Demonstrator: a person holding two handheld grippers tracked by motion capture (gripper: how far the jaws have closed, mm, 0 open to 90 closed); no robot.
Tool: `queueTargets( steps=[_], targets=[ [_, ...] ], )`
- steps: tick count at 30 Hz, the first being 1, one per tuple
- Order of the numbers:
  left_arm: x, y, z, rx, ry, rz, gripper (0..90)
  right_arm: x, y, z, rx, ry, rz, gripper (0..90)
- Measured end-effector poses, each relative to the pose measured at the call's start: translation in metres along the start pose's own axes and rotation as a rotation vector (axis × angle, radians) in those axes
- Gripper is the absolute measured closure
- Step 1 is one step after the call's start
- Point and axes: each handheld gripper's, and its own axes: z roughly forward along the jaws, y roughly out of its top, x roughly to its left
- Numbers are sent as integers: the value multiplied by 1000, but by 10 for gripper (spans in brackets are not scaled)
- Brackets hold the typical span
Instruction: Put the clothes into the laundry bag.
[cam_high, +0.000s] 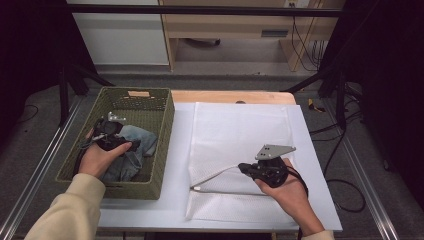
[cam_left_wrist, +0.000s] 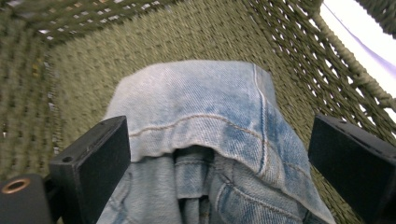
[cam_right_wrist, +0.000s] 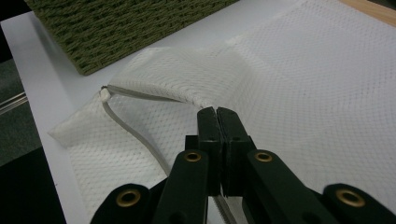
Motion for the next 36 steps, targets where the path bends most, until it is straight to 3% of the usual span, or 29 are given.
queueTargets(
  steps=[4, 11, 23, 36],
  targets=[
    [0, -2, 7, 21, -7, 13, 47, 0, 0, 1, 6, 3, 0, 893],
    [3, -6, 17, 42, -9, -1, 32, 0, 0, 0, 5, 3, -2, 893],
    [6, -13, 26, 77, -22, -5, 21, -1, -1, 2, 12, 6, 0, 893],
    [4, -14, 27, 81, -27, -1, 16, -1, -2, 0, 13, 1, 0, 892]
  ],
)
